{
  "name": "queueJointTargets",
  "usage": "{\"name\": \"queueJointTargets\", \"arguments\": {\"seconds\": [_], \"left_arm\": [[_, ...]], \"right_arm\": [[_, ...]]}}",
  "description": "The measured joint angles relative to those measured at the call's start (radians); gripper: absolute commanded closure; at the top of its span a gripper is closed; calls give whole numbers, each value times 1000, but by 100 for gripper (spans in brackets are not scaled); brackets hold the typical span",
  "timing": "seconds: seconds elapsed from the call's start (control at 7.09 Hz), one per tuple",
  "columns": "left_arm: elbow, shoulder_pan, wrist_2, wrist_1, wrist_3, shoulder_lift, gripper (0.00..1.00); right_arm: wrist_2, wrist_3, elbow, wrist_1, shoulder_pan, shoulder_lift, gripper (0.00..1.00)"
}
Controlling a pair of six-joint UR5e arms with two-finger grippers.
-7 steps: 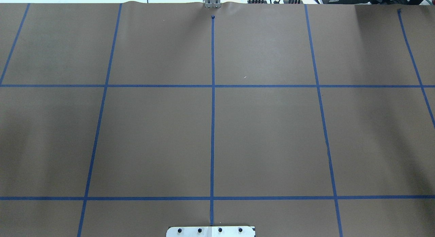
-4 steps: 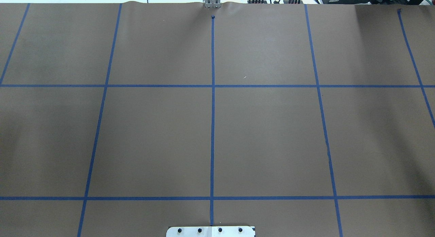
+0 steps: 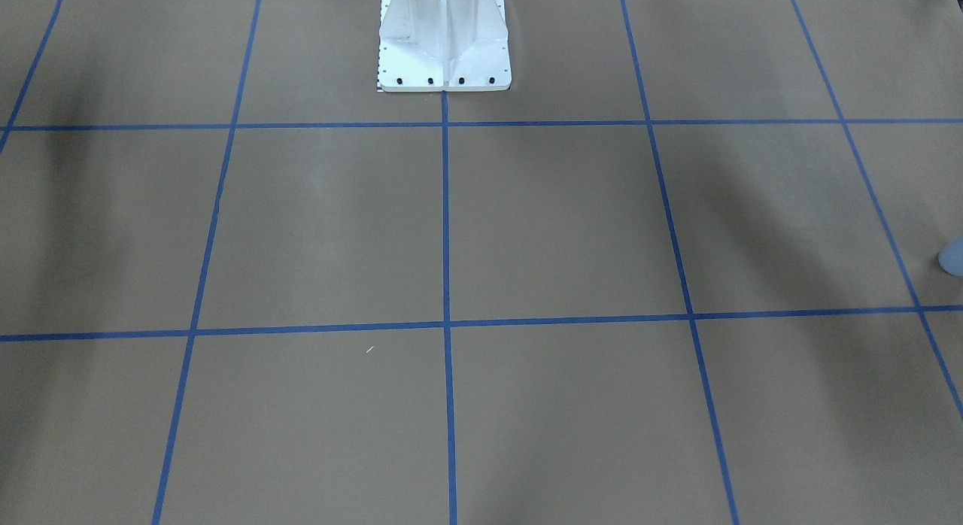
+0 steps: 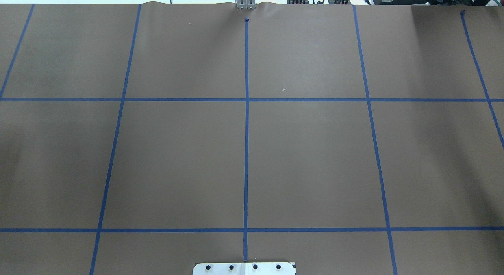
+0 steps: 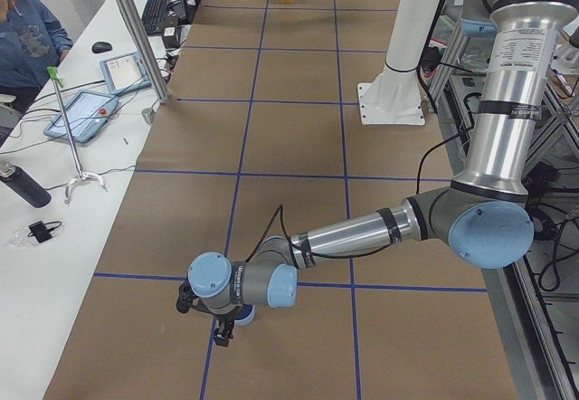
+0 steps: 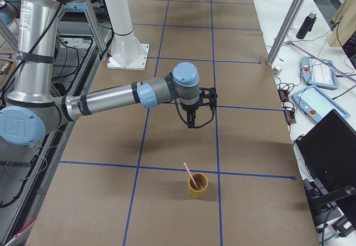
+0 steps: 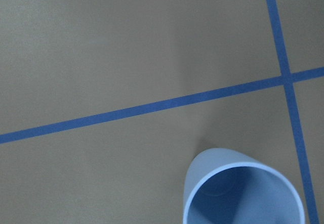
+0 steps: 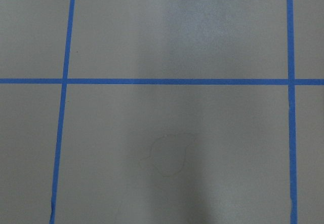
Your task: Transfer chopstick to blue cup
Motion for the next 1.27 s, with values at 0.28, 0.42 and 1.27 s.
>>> {"name": "queueJointTargets", "arguments": {"seconds": [0.28,0.42,1.27], "left_arm": [[48,16,0,-62,-76,-1,2],[63,18,0,-76,-86,0,33],[-6,23,-210,-52,-331,-32,100]], "right_arm": [[-7,-1,-1,0,0,-1,0],[-7,0,-1,0,0,0,0],[-29,-3,0,13,-1,8,0]]}}
